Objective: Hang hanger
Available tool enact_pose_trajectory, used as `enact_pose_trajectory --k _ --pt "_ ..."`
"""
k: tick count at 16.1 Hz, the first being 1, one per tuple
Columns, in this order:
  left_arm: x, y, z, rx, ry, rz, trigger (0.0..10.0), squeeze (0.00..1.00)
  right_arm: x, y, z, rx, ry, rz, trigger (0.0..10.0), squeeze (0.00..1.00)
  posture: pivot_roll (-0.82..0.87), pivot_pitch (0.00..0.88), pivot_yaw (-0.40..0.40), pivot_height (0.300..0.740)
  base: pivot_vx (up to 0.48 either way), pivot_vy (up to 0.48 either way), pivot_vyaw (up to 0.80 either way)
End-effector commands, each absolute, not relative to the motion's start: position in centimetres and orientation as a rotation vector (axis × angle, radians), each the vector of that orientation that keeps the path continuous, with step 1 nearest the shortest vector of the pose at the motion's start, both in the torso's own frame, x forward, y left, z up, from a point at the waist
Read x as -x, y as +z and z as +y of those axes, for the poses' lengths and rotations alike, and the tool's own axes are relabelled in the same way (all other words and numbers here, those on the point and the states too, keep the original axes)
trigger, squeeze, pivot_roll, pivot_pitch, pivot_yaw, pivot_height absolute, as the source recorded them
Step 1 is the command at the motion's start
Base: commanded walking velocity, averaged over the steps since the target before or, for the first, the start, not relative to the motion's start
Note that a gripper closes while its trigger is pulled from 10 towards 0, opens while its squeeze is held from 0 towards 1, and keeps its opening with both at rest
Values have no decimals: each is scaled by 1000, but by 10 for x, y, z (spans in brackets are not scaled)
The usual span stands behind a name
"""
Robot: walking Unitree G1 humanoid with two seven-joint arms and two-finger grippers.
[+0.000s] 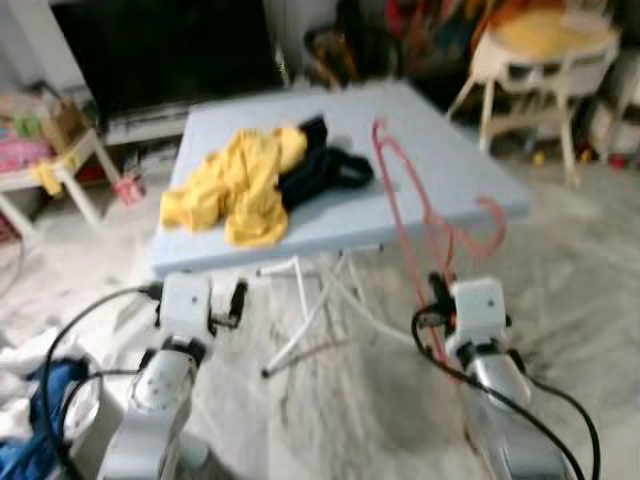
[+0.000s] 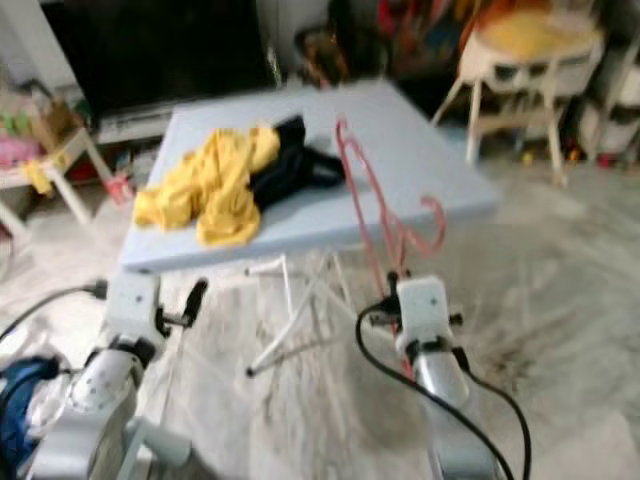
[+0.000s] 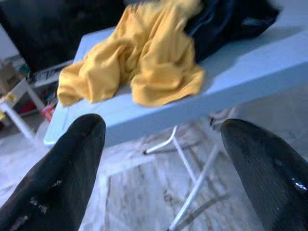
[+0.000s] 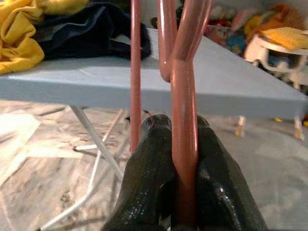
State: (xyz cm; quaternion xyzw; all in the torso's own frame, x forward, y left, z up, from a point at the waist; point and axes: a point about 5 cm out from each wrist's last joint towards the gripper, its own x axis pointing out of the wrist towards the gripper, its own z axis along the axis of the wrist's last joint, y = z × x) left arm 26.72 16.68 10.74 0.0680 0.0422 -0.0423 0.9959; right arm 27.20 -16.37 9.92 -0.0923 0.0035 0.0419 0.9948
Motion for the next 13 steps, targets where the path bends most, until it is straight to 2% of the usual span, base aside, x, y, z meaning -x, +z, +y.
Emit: enact_pose_trajectory --k 1,2,8,13 --pt "-269 109 168 -143 -78 79 10000 0 -275 104 -160 166 82 -15 10000 0 -51 8 86 740 -307 0 0" --pt "-270 108 167 -137 -78 78 10000 0 -276 104 -160 165 83 -16 10000 0 -51 5 88 740 -296 0 0" --pt "-272 97 155 5 -62 90 10000 0 -279 103 -155 127 73 -10 10000 0 -66 0 92 740 0 0 0" --pt "-281 104 150 28 -81 60 10000 0 -279 103 -156 138 67 -9 10000 0 -75 0 98 740 0 0 -745"
